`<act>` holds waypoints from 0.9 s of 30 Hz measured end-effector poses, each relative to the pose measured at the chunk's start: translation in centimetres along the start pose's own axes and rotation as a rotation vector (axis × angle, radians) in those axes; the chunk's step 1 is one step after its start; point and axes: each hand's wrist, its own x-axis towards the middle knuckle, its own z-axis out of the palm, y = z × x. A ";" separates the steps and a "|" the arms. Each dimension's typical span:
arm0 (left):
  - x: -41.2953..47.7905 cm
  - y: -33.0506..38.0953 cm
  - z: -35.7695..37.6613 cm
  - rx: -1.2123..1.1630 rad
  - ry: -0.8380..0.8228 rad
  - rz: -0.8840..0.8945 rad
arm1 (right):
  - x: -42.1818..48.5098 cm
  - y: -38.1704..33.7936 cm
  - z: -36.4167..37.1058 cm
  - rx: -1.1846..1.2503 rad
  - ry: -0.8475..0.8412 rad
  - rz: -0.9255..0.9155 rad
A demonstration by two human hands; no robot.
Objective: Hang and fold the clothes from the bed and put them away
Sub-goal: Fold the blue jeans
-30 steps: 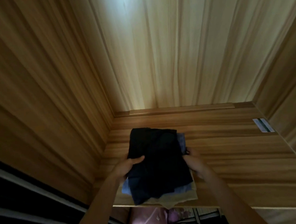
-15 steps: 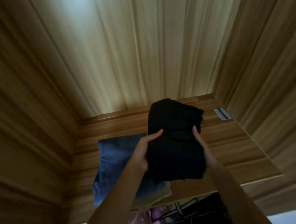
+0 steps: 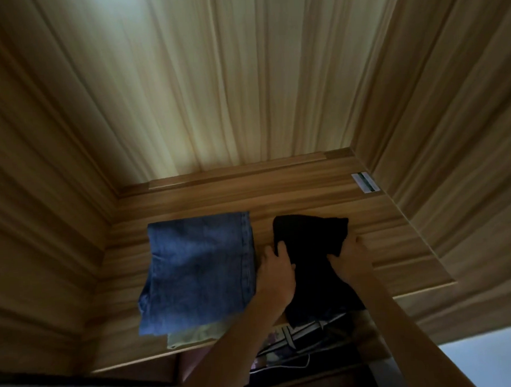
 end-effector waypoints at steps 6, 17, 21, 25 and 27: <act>-5.0 -1.4 -3.5 -0.452 -0.148 -0.133 | -5.3 -9.3 0.5 -0.283 0.106 -0.438; -26.9 -17.6 -7.3 -0.599 -0.009 -0.521 | -22.7 -21.2 6.0 -0.299 -0.219 -0.861; -37.8 -24.4 -6.9 -0.543 0.030 -0.678 | -31.2 -22.9 10.8 -0.394 -0.299 -0.968; -48.4 -30.2 -5.6 -0.555 -0.015 -0.823 | -39.9 -24.8 15.7 -0.429 -0.398 -1.035; -53.5 -32.9 -4.8 -0.618 0.002 -0.910 | -44.1 -25.8 18.4 -0.555 -0.448 -1.090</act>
